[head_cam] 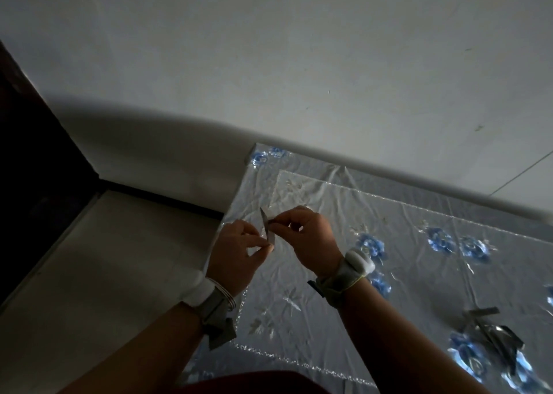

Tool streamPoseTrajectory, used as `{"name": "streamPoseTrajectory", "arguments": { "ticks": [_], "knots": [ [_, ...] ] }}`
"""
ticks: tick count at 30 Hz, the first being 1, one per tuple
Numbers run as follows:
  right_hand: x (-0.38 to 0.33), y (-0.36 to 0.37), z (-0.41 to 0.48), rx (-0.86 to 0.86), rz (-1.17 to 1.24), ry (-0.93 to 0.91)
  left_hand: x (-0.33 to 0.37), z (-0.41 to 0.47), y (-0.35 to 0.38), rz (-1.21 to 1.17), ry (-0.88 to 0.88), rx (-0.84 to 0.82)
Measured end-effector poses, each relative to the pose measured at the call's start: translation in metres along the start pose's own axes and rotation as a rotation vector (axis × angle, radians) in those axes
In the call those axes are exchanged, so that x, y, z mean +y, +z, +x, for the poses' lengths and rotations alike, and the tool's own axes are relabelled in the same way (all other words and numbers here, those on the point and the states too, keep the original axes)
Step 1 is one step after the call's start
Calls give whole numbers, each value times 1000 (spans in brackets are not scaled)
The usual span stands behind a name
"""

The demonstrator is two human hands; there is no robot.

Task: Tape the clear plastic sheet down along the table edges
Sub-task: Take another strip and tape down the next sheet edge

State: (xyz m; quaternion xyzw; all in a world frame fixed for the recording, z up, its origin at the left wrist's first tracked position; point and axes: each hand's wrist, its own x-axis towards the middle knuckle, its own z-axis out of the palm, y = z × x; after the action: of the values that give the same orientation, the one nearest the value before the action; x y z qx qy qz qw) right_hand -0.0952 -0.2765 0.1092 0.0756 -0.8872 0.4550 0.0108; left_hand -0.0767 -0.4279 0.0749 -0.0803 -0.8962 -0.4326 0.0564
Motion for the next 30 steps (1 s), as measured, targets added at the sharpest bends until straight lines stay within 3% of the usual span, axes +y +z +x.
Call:
{"name": "streamPoseTrajectory", "arguments": {
  "ticks": [3, 7, 11, 16, 19, 23, 30],
  "knots": [
    [7, -2, 1, 13, 70, 41, -6, 4, -4, -118, -79, -20],
    [11, -10, 0, -25, 352, 204, -13, 11, -12, -351, -258, 82],
    [13, -13, -5, -135, 448, 235, -12, 21, -17, -538, -260, -39],
    [13, -11, -8, -175, 467, 201, -7, 23, -13, -567, -243, -137],
    [17, -8, -8, -149, 484, 210, -4, 24, -8, -685, -334, -60],
    [24, 4, -9, -145, 441, 331, -7, 26, -7, -629, -408, 101],
    [22, 38, -14, -515, 297, 401, -27, 28, -12, -652, -535, 329]
  ]
}}
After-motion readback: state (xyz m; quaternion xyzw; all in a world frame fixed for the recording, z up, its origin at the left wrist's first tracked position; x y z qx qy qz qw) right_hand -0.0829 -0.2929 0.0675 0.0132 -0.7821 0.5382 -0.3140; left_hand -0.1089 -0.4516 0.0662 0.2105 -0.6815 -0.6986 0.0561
